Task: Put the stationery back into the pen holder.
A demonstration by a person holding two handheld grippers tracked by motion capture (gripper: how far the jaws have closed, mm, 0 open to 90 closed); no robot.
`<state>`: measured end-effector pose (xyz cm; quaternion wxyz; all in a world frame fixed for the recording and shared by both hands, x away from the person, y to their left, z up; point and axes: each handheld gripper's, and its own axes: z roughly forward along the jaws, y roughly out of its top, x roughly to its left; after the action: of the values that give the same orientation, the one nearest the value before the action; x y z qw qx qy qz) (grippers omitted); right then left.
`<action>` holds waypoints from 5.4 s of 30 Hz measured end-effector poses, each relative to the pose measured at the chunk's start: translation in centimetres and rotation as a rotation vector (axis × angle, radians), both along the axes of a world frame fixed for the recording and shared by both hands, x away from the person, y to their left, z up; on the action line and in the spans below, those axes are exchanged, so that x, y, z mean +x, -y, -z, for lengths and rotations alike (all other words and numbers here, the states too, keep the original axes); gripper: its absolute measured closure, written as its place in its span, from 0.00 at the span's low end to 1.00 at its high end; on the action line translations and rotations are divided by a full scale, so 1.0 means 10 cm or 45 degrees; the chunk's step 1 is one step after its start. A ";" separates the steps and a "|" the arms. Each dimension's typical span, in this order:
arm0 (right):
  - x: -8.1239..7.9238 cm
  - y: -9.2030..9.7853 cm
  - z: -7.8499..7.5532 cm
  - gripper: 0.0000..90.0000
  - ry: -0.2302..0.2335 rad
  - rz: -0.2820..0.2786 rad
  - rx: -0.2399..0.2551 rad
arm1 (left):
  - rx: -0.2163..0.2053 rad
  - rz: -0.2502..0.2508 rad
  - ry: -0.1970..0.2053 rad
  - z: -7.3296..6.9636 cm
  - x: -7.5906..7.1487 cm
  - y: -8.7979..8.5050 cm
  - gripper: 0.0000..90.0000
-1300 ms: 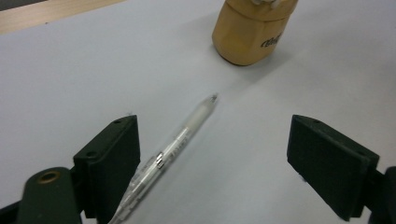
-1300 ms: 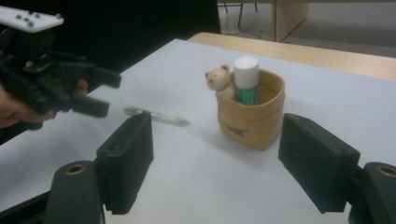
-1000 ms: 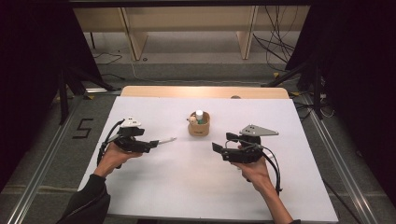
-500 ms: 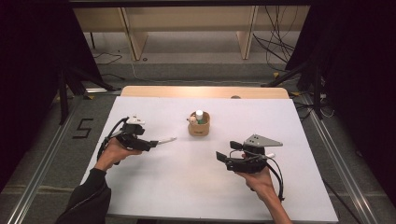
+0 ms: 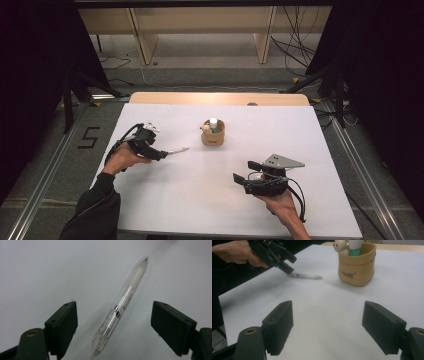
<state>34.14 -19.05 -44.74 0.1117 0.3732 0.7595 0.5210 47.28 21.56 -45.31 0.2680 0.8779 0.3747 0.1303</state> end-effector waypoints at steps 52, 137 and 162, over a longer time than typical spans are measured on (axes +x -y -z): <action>-0.09 0.04 0.07 0.30 -0.054 -0.045 0.034 | 0.221 0.323 -0.197 0.12 0.26 0.10 0.82; -0.09 -0.02 0.06 0.31 -0.123 0.017 0.195 | -0.610 0.071 0.216 -0.03 -1.09 0.55 0.85; 0.09 -0.44 0.00 0.40 -0.250 -0.027 0.369 | -0.659 0.134 0.156 0.07 -1.33 0.80 0.85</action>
<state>35.02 -14.69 -44.76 -0.0235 0.4263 0.6876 0.5873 33.94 13.58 -45.99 0.5120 0.7890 0.3325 0.0691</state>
